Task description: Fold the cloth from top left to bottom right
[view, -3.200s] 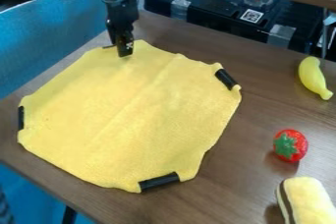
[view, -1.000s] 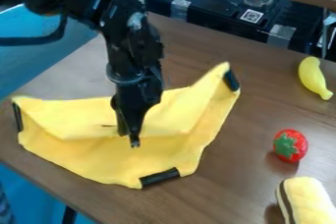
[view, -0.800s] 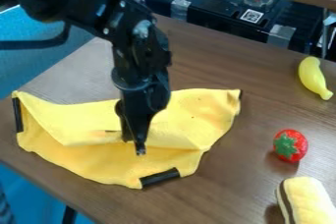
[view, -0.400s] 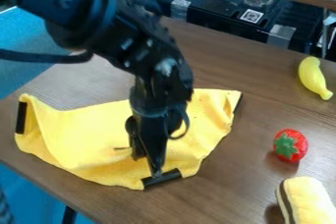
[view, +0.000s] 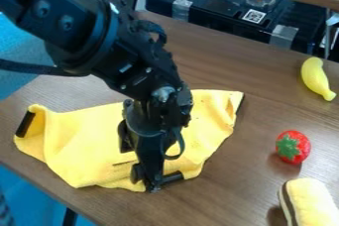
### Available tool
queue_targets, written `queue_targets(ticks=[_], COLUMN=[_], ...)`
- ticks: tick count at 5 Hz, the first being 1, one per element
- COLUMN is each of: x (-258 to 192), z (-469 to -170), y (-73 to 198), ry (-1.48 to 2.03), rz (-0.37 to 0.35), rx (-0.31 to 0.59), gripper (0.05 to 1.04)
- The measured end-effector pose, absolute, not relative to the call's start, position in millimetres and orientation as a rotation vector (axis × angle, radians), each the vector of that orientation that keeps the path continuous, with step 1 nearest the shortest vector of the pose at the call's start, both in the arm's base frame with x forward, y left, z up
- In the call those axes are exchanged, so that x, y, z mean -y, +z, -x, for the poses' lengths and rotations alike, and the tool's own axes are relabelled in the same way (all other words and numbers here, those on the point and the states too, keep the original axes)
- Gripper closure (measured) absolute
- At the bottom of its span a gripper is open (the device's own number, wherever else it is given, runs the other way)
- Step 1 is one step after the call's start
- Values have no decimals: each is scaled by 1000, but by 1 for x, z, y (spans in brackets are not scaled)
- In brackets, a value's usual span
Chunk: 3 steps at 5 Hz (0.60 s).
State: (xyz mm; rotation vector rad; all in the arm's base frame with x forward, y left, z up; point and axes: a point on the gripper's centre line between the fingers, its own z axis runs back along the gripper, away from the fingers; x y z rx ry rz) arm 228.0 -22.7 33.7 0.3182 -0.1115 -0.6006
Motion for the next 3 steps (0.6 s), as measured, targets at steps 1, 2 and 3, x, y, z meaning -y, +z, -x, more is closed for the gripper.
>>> queue_targets(ticks=[1,2,3], x=[20,18,-7], z=[-218,-218,-217], y=[34,58,108], ry=[-570,-556,-468], rz=[-205,-55,-131], rx=[49,58,146], gripper=[76,80,83])
